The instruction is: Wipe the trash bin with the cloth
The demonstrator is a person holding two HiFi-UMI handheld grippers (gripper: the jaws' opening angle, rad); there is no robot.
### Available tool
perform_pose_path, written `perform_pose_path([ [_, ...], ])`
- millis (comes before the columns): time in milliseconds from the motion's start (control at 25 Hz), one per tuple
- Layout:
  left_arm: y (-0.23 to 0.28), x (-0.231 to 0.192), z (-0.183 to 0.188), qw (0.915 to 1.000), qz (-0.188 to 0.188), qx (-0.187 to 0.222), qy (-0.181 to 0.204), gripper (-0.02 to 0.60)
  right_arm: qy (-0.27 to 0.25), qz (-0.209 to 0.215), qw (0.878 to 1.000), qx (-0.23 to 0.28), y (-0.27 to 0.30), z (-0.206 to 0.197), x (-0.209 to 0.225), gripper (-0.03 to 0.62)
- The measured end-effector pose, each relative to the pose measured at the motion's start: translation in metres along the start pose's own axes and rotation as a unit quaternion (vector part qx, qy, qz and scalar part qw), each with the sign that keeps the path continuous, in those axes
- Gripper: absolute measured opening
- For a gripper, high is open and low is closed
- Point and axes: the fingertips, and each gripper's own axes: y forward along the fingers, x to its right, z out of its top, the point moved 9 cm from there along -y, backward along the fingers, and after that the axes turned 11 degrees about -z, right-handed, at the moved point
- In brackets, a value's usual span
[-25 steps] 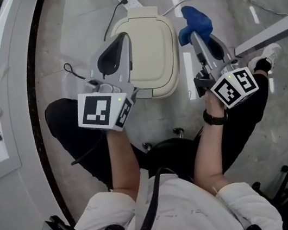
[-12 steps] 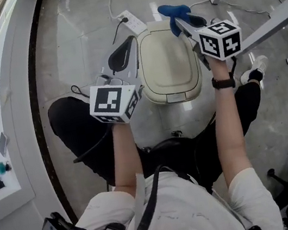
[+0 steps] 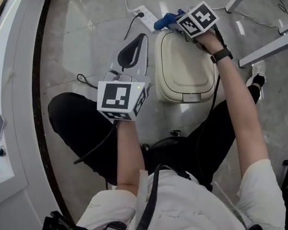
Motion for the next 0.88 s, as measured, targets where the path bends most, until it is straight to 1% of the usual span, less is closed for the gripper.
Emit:
perform_pose_path([
  [120, -0.014, 0.001, 0.0, 0.9996, 0.024, 0.01, -0.008, 0.0, -0.031, 0.044, 0.998, -0.013, 0.005, 0.015, -0.023, 0.035],
  [200, -0.021, 0.005, 0.0, 0.9991, 0.037, 0.015, -0.013, 0.002, -0.044, 0.083, 0.995, -0.014, 0.006, 0.02, -0.041, 0.035],
  [320, -0.032, 0.009, 0.002, 0.9984, 0.054, 0.013, -0.015, 0.0, -0.071, 0.127, 0.989, -0.024, 0.006, 0.024, -0.07, 0.035],
  [440, -0.044, 0.016, 0.006, 0.9973, 0.072, 0.01, -0.01, 0.002, -0.124, 0.155, 0.979, -0.045, 0.002, 0.022, -0.102, 0.035],
  [520, -0.052, 0.021, 0.01, 0.9966, 0.081, 0.012, -0.004, 0.0, -0.151, 0.176, 0.971, -0.057, -0.005, 0.014, -0.124, 0.035],
  [640, -0.059, 0.026, 0.014, 0.9962, 0.086, 0.017, 0.005, 0.002, -0.177, 0.209, 0.96, -0.059, -0.023, -0.002, -0.155, 0.035],
  [760, -0.062, 0.028, 0.014, 0.9963, 0.084, 0.015, 0.007, 0.001, -0.199, 0.241, 0.949, -0.051, -0.046, -0.022, -0.184, 0.035],
  [880, -0.059, 0.032, 0.016, 0.9971, 0.073, 0.018, 0.01, 0.0, -0.213, 0.26, 0.941, -0.032, -0.072, -0.048, -0.202, 0.035],
])
